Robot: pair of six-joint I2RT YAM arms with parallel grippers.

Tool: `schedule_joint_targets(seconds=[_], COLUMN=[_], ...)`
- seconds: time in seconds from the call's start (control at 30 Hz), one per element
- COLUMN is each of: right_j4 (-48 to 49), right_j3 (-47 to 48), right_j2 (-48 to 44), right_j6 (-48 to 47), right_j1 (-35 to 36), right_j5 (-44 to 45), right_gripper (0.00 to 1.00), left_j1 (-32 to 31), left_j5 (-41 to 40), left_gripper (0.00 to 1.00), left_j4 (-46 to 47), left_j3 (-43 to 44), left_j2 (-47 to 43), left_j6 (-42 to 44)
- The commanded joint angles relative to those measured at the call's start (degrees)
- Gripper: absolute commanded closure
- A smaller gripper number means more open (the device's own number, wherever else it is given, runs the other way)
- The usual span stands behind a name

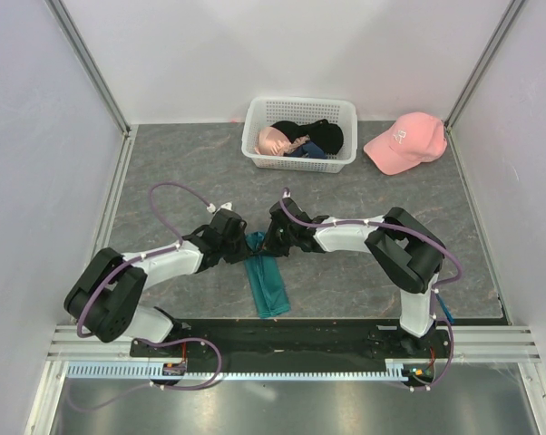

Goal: Fold the napkin into a case and place the utensils inside
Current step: Fold the 2/3-rectangle-folded napkin at the center of the board.

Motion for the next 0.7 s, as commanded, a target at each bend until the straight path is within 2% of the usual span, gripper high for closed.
schedule_joint_targets(seconds=[0.0,0.1,0.27,0.67], right_j4=[1.9,0.7,-1.8,-0.4], right_j3=[-0.2,-0.3,0.1,0.1], right_j2=[-2.1,-3.2,-4.9,-3.7], right_j6=[0.6,0.2,0.0,5.9], right_j1=[0.2,0.2,0.2,0.4], right_j5=[1.0,1.5,2.3,0.4], right_gripper=[1.0,1.0,1.0,1.0], left_j1=[0.2,0.2,0.2,0.2], left_j5=[0.5,-0.3,-0.7,3.3], left_gripper=[0.98,0.97,0.96,0.98], left_j4=[-2.2,-6.0,-9.4,1.2], left_j3=[-0.5,0.4,0.6,-2.2], left_j2=[-5.9,-9.8,-10.9,-1.0], left_j6=[1.9,1.4,1.3,0.7])
